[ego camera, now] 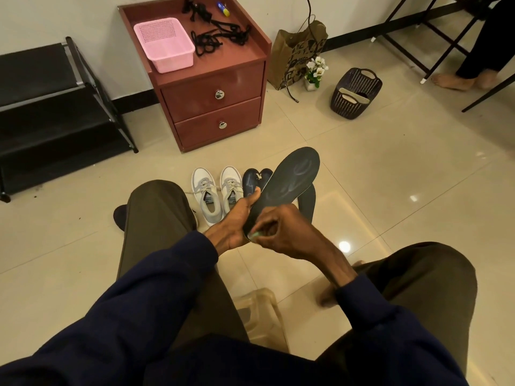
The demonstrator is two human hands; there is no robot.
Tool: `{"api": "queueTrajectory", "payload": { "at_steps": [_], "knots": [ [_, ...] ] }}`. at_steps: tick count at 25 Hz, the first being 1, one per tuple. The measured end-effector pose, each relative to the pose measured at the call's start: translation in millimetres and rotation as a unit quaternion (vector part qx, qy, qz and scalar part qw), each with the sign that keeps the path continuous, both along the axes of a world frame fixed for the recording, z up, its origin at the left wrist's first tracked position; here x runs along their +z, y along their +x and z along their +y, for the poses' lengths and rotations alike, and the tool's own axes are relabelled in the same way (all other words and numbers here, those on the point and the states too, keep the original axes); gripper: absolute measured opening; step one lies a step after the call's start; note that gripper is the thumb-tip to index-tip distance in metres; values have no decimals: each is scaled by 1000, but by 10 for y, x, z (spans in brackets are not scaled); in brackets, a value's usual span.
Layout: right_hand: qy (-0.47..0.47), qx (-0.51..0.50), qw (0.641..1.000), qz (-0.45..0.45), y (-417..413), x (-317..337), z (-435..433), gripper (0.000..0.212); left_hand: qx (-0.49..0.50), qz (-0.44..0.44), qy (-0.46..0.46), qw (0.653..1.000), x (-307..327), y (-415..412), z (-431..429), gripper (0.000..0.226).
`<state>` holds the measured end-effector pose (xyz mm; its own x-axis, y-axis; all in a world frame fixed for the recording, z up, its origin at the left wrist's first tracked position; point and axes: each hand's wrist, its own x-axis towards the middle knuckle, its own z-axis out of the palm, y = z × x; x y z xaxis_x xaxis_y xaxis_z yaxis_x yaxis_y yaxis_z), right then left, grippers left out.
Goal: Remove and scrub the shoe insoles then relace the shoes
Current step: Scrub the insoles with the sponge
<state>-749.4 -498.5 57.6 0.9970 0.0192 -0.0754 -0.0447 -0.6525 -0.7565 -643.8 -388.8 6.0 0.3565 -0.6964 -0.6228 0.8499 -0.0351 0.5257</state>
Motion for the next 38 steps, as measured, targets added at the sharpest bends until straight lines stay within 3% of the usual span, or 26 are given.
{"api": "queueTrajectory", "payload": {
  "at_steps": [2, 5, 7, 10, 15, 17, 20, 25, 27, 30, 32, 35, 36, 38],
  "knots": [
    [-36, -31, 999, -1, 30, -17, -128, 11, 5, -2, 0, 1000, -12, 15, -10, 43],
    [-140, -175, 972, -75, 25, -73, -255, 8, 14, -21, 1, 1000, -33, 27, -22, 48],
    [-109, -128, 983, -75, 8, -60, -141, 10, 30, -22, 12, 999, -39, 22, -30, 46],
    [-16, 6, 1000, 21, -23, 12, -19, 12, 40, -8, 22, 999, -30, 5, -32, 41],
    [-157, -180, 969, -69, 30, -77, -227, 10, 26, -26, 14, 999, -21, 22, -39, 46],
    [-141, -131, 978, -85, 14, -85, -167, 10, 27, -25, 17, 999, -35, 20, -35, 45],
    [-47, -23, 999, -15, -15, -39, -103, 14, 39, -16, 19, 999, -57, 22, -24, 47],
    [-160, -206, 958, -122, 33, -122, -266, 16, 8, -23, -23, 999, -14, -4, -34, 52],
    [-111, -155, 973, -128, 20, -125, -142, 15, 21, -12, -19, 1000, -11, -6, -35, 47],
    [-10, -37, 998, -40, 7, -43, -25, 11, 29, -8, -12, 999, -43, 7, -27, 43],
    [-29, -100, 994, -44, 43, -61, -137, 10, 37, -4, -23, 999, -50, 20, -37, 46],
    [-142, -242, 954, -106, 34, -130, -315, 10, 22, -15, -30, 999, -33, 1, -49, 55],
    [-142, -238, 953, -118, 27, -137, -275, 11, 22, -16, -22, 999, -28, -3, -52, 53],
    [-94, -137, 980, -108, 14, -114, -109, 12, 30, -12, -12, 999, -58, -1, -47, 44]
  ]
}}
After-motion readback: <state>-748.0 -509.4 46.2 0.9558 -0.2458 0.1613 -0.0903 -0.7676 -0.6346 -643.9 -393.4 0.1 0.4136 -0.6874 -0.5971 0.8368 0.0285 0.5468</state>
